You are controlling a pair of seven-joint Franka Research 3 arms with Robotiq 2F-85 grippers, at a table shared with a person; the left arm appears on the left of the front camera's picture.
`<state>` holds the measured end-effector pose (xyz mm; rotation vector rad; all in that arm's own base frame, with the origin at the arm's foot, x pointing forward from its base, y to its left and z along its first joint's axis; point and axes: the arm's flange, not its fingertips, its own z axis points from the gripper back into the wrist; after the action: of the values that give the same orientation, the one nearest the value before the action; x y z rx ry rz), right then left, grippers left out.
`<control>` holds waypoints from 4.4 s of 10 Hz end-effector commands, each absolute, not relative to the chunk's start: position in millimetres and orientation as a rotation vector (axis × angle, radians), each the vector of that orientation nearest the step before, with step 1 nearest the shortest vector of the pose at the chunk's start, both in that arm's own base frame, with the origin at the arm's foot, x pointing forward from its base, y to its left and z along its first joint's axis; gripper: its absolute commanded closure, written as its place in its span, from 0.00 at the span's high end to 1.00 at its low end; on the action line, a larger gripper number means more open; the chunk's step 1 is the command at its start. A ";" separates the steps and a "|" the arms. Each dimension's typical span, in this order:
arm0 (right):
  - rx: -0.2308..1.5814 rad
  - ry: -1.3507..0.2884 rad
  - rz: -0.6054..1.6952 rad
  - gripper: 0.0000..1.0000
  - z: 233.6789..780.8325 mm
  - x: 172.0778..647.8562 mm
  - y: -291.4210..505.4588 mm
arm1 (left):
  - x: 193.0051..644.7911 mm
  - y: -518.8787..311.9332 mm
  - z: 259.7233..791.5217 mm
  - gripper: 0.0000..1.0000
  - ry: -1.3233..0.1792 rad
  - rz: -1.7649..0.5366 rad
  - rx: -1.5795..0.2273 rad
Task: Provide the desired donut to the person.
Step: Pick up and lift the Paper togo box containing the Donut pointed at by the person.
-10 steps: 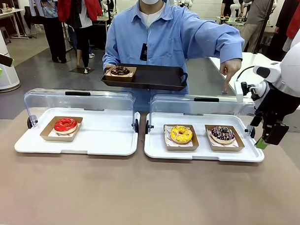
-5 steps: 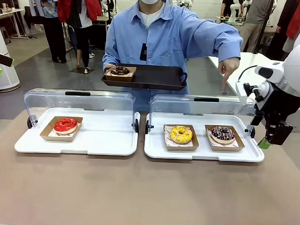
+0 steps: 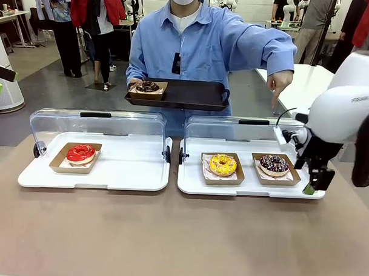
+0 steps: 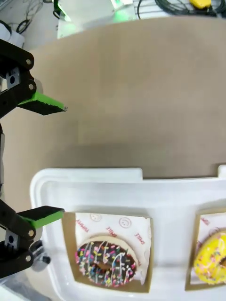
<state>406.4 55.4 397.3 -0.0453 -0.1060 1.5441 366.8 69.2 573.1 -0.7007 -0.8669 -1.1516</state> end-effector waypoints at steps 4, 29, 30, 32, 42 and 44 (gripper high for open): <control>-0.061 -0.084 1.482 1.00 367.7 432.3 70.4 | 366.8 70.1 573.9 1.00 -0.879 -1.156 -0.710; 0.021 -0.078 1.530 1.00 336.7 500.8 33.5 | 366.8 70.1 573.9 1.00 -0.879 -1.156 -0.710; 0.022 -0.073 1.526 1.00 334.9 501.7 33.0 | 366.8 70.1 573.9 1.00 -0.879 -1.156 -0.710; 0.026 -0.059 1.519 1.00 331.3 502.5 31.2 | 366.8 70.1 573.9 1.00 -0.879 -1.156 -0.710; 0.028 -0.066 1.508 0.00 327.7 504.1 29.6 | 366.8 70.1 573.9 1.00 -0.879 -1.156 -0.710; 0.034 -0.066 1.514 0.00 326.9 503.9 29.8 | 366.8 70.1 573.9 1.00 -0.879 -1.156 -0.710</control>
<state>498.0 31.0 329.3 0.0162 -0.0521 1.5079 366.9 69.2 573.1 -0.7008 -0.8666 -1.1519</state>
